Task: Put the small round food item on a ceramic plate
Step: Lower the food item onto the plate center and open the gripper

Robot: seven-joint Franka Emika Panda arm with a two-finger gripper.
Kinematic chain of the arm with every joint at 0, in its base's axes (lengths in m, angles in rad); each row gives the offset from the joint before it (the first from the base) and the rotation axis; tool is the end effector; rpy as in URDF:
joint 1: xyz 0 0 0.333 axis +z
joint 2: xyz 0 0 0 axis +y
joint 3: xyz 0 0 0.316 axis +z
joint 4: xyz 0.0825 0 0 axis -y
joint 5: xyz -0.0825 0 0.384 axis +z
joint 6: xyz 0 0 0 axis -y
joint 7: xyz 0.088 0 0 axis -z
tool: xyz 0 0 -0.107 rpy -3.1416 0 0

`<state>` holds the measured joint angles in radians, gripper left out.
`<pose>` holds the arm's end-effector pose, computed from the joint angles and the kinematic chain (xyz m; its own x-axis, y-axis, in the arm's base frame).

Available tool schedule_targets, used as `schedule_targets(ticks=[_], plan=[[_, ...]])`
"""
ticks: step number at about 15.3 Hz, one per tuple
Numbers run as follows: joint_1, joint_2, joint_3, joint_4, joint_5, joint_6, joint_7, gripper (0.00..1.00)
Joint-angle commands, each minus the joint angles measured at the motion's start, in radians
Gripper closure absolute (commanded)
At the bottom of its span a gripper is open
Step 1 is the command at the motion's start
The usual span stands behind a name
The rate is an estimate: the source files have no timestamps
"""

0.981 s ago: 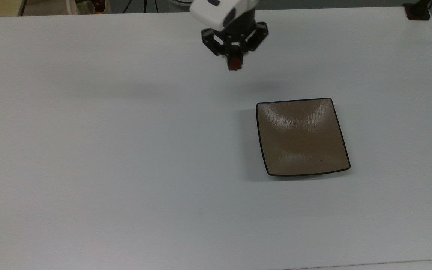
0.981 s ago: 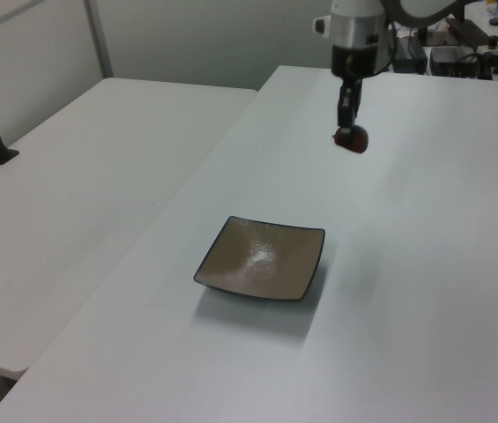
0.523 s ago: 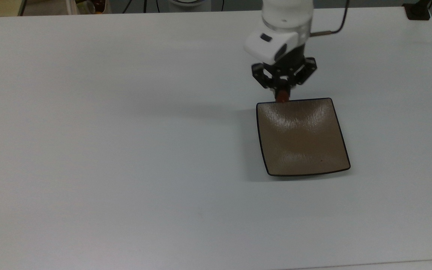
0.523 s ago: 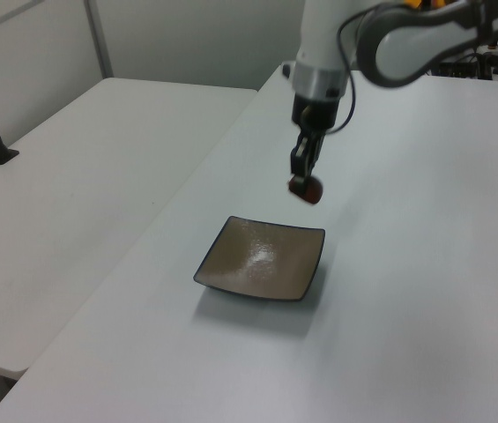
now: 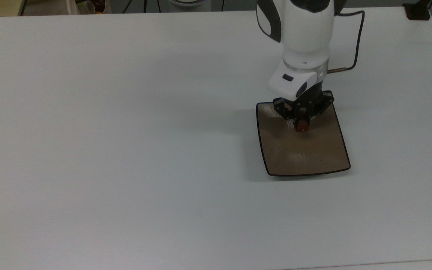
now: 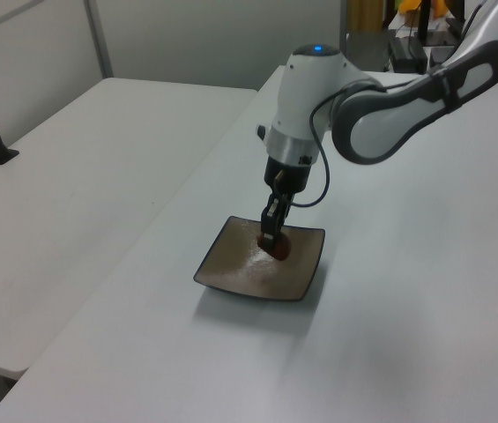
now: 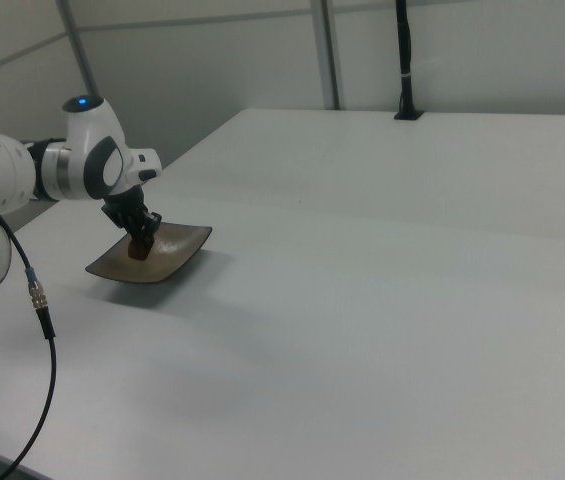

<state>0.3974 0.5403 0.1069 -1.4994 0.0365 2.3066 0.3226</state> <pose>0.6419 0.3394 0.3834 0.9680 0.1156 0.2227 0.1546 -0.9738 -0.1666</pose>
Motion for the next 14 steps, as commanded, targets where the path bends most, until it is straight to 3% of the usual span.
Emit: schedule_targets(ticks=[1,5,7,10,14], plan=[[0.008,0.036,-0.004,0.022,-0.007,0.062,0.019,0.76],[0.008,0.049,-0.004,0.016,-0.009,0.092,0.019,0.73],[0.003,0.055,-0.006,0.007,-0.006,0.126,0.019,0.38],[0.000,0.053,-0.006,-0.012,-0.006,0.152,0.018,0.00],[-0.014,0.024,-0.007,-0.016,-0.006,0.155,0.016,0.00]])
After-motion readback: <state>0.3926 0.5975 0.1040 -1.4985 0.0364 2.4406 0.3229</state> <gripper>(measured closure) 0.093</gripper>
